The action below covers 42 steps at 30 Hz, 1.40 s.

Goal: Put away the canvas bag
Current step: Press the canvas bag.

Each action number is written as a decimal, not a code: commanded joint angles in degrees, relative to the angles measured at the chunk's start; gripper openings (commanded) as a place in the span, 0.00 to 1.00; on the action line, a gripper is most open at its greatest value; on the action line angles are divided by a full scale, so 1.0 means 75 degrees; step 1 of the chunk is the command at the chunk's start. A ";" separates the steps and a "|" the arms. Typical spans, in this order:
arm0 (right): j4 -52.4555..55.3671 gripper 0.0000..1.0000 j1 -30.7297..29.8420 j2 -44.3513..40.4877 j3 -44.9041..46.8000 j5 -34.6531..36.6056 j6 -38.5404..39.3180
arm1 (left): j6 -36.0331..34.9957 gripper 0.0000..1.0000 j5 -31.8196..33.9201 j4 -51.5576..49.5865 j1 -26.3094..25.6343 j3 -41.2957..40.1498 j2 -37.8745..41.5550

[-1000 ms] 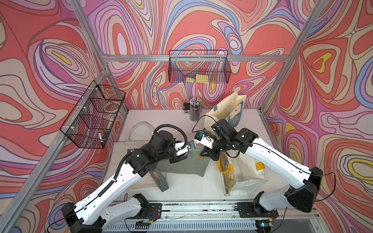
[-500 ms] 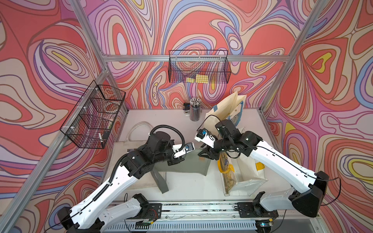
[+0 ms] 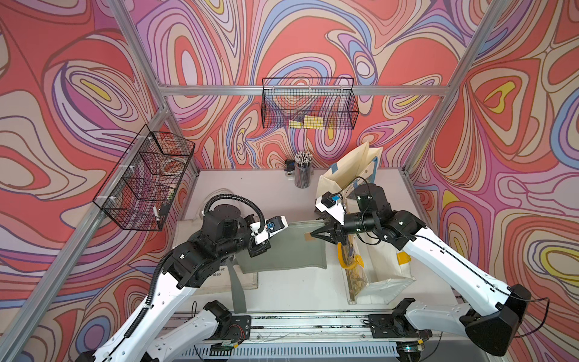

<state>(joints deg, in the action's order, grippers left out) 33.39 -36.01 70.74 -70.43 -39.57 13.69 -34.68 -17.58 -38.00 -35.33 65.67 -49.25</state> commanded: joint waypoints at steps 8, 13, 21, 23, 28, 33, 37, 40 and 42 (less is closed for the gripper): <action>-0.0528 0.00 0.0036 -0.0150 0.0193 0.0360 -0.0171 | 0.0022 0.04 -0.0163 0.0310 0.0023 0.0424 -0.0083; 0.0020 0.00 0.0042 0.0037 -0.0128 0.0761 0.0085 | 0.0338 0.36 -0.0826 -0.0061 0.0012 0.0918 -0.0639; 0.0208 0.00 0.0040 0.0199 -0.0484 0.0767 0.0074 | 0.0413 0.59 -0.0734 0.0013 -0.0700 0.1332 -0.1592; 0.0276 0.00 0.0039 0.0264 -0.0579 0.0756 0.0111 | 0.0444 0.60 -0.0611 0.0078 -0.0796 0.1380 -0.1826; 0.0252 0.00 0.0041 0.0247 -0.0624 0.0729 0.0153 | 0.0550 0.65 -0.0085 0.0730 -0.0832 0.1326 -0.2119; 0.0160 0.00 0.0033 0.0143 -0.0424 0.0775 0.0292 | 0.0491 0.69 0.0026 0.1678 -0.0855 0.0918 -0.1819; -0.0232 0.00 0.0034 -0.0097 -0.0050 0.0888 0.0485 | 0.0321 0.75 0.0200 0.2123 -0.0856 0.0550 -0.1562; -0.0534 0.00 0.0032 -0.0255 0.0153 0.0911 0.0719 | 0.0155 0.75 0.0066 0.1786 -0.0852 0.0682 -0.1726; -0.0470 0.00 0.0032 -0.0242 0.0130 0.0934 0.0971 | 0.0288 0.76 0.0031 0.1773 -0.0852 0.0730 -0.1862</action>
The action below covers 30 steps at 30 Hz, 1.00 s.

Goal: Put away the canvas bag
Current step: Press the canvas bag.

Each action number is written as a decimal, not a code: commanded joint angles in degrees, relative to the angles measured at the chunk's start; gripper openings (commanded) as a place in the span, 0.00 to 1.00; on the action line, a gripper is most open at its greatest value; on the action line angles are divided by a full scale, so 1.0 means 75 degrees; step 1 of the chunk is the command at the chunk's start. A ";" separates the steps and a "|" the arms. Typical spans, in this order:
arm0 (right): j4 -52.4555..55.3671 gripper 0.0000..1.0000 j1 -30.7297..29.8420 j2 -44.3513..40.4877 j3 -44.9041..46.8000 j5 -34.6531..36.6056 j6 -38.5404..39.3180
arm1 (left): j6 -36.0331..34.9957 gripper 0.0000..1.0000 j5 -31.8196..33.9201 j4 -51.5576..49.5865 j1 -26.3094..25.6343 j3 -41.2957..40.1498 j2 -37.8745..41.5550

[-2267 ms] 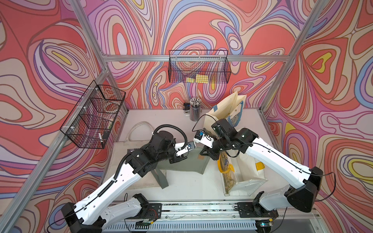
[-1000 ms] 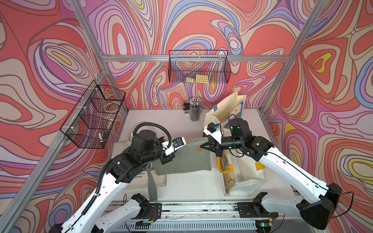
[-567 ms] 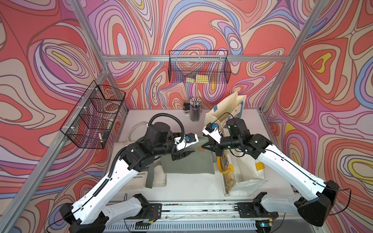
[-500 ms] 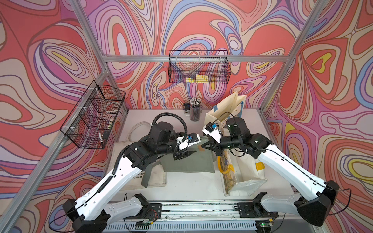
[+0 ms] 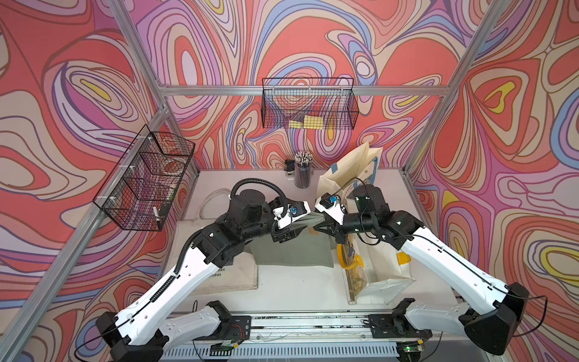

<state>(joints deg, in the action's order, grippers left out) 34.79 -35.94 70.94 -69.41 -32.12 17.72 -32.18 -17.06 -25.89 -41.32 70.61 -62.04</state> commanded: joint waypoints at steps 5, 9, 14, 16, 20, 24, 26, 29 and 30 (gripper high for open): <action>-0.0667 0.00 0.0023 -0.0278 -0.0106 -0.0050 0.0886 | 0.0010 0.76 -0.0076 0.0358 -0.0056 -0.0006 -0.0419; -0.1011 0.00 0.0023 -0.0382 -0.0001 -0.0012 0.1069 | 0.0026 0.75 0.0000 0.0330 -0.0057 0.0109 -0.0642; -0.1507 0.00 0.0023 -0.0560 0.0216 0.0181 0.1125 | -0.0022 0.58 -0.0080 0.0011 -0.0057 0.0361 -0.0898; -0.1634 0.00 0.0023 -0.0609 0.0276 0.0251 0.1118 | -0.0086 0.41 -0.0101 -0.0163 -0.0057 0.0479 -0.0982; -0.1556 0.00 0.0023 -0.0587 0.0324 0.0306 0.1028 | -0.0189 0.00 -0.0103 -0.0170 -0.0048 0.0546 -0.0953; -0.1505 0.14 0.0023 -0.0552 0.0524 0.0272 0.0615 | -0.0396 0.00 -0.0327 -0.0156 -0.0057 0.0511 -0.0766; -0.1585 0.24 0.0023 -0.0616 0.0746 0.0326 0.0326 | -0.0555 0.00 -0.0595 -0.0258 -0.0045 0.0541 -0.0608; -0.1774 0.33 0.0020 -0.0779 0.1188 0.0164 -0.0010 | -0.0689 0.00 -0.0913 -0.0345 0.0000 0.0558 -0.0334; -0.1821 0.35 0.0023 -0.0806 0.1284 0.0109 -0.0143 | -0.0711 0.00 -0.0978 -0.0345 0.0039 0.0558 -0.0245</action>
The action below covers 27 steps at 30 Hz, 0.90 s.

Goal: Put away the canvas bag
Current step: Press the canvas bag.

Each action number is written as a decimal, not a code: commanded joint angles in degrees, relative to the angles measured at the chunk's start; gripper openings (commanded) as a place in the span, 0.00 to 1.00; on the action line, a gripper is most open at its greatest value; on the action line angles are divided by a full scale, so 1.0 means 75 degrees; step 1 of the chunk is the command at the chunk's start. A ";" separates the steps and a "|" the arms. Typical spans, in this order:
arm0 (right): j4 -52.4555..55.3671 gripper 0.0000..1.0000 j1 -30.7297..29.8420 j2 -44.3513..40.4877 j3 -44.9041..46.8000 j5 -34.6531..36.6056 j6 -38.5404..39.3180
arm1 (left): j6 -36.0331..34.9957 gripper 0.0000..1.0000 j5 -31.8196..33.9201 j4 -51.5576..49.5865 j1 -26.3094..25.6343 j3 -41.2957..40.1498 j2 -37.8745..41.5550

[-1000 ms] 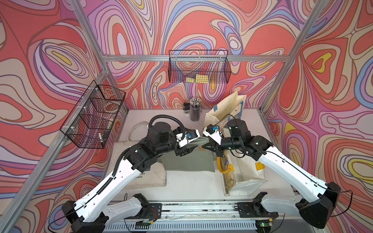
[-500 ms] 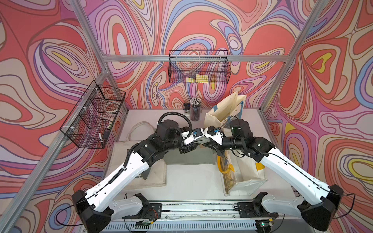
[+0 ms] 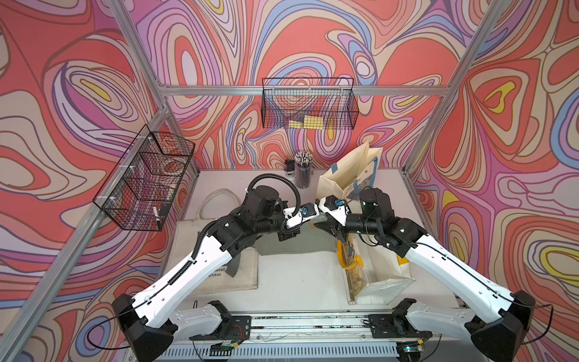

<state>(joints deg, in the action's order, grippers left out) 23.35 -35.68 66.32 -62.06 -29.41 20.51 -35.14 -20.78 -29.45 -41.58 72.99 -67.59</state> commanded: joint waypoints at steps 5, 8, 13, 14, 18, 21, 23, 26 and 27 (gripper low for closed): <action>-0.0453 0.39 -0.0012 -0.0209 0.0581 -0.0654 -0.1126 | -0.0312 0.00 -0.0942 0.0050 0.0398 0.0341 0.0927; -0.0544 0.39 -0.0018 -0.0173 0.0709 -0.0847 -0.1358 | -0.0165 0.00 -0.1228 0.0065 0.0659 0.0460 0.1081; -0.0558 0.35 -0.0012 -0.0169 0.0870 -0.0960 -0.1501 | -0.0102 0.00 -0.1249 0.0185 0.0963 0.0510 0.1269; -0.0559 0.35 -0.0012 -0.0171 0.0902 -0.0977 -0.1505 | -0.0070 0.00 -0.1265 0.0242 0.1038 0.0510 0.1307; -0.0547 0.35 -0.0012 -0.0103 0.1043 -0.1047 -0.1552 | 0.0129 0.00 -0.1394 0.0540 0.1273 0.0501 0.1389; -0.0597 0.35 -0.0012 -0.0066 0.1129 -0.1051 -0.1569 | 0.0218 0.00 -0.1430 0.0710 0.1423 0.0544 0.1407; -0.0674 0.36 -0.0012 -0.0073 0.1223 -0.1036 -0.1600 | 0.0238 0.00 -0.1455 0.0739 0.1506 0.0589 0.1401; -0.0853 0.38 -0.0012 -0.0078 0.1373 -0.0912 -0.1735 | 0.0306 0.00 -0.1454 0.0854 0.1611 0.0604 0.1409; -0.0927 0.39 -0.0012 -0.0089 0.1418 -0.0849 -0.1781 | 0.0328 0.00 -0.1462 0.0893 0.1634 0.0604 0.1413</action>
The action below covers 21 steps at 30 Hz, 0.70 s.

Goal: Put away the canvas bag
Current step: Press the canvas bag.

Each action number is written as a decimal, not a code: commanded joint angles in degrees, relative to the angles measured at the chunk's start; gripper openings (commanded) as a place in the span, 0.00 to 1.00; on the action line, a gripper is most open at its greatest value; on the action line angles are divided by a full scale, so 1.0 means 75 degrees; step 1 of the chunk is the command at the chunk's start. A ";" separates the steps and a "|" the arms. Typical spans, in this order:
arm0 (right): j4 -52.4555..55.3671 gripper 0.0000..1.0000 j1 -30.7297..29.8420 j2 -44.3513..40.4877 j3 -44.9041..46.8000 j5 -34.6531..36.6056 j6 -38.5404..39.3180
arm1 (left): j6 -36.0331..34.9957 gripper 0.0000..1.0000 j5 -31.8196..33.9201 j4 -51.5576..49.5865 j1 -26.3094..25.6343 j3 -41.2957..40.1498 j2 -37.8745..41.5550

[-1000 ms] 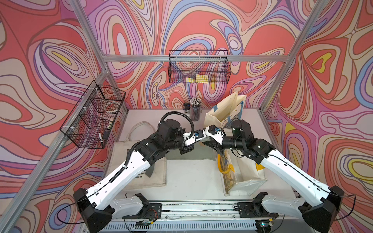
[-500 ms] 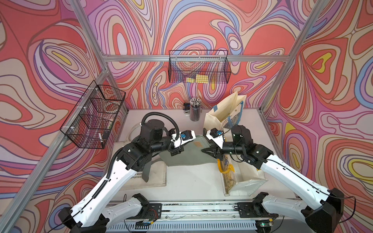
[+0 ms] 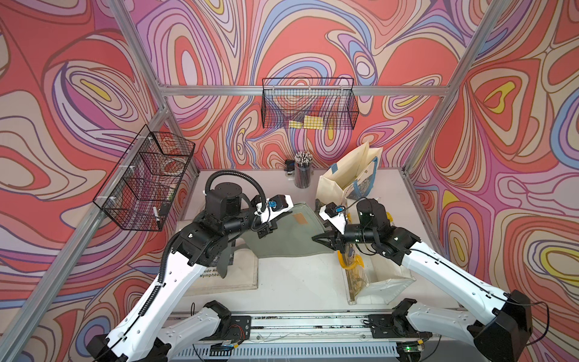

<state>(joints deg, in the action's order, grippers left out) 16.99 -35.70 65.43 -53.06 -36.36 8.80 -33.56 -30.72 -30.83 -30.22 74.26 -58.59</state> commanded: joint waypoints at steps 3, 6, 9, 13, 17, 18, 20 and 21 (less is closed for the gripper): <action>-0.0203 0.39 -0.0018 0.0027 0.0334 0.0096 -0.0229 | 0.0161 0.00 -0.0062 0.1204 0.0197 0.0400 0.0241; -0.0010 0.29 -0.0009 0.0108 0.0220 0.0017 -0.0093 | 0.0232 0.00 -0.0052 0.1325 0.0300 0.0379 0.0259; 0.0222 0.03 -0.0009 0.0181 0.0030 0.0080 0.0131 | 0.0294 0.00 -0.0028 0.1449 0.0374 0.0353 0.0277; 0.0596 0.00 -0.0015 0.0148 -0.0418 0.0962 0.0489 | 0.0154 0.00 0.0111 0.1267 0.0407 0.0306 0.0277; 0.1347 0.00 -0.0009 0.0213 -0.1206 0.1721 0.0961 | -0.0174 0.42 0.0267 0.0759 0.0402 0.0283 0.0253; 0.1599 0.00 -0.0010 0.0274 -0.1475 0.1926 0.1074 | -0.0228 0.57 0.0301 0.0638 0.0408 0.0291 0.0255; 0.2152 0.00 -0.0009 0.0449 -0.2004 0.2279 0.1331 | -0.0237 0.73 0.0417 0.0511 0.0399 0.0294 0.0302; 0.2452 0.00 -0.0009 0.0545 -0.2261 0.2466 0.1450 | -0.0273 0.78 0.0463 0.0495 0.0387 0.0294 0.0339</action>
<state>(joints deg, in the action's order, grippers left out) 30.35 -35.83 68.58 -64.75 -23.59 16.16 -34.00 -28.58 -27.11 -27.51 74.72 -57.39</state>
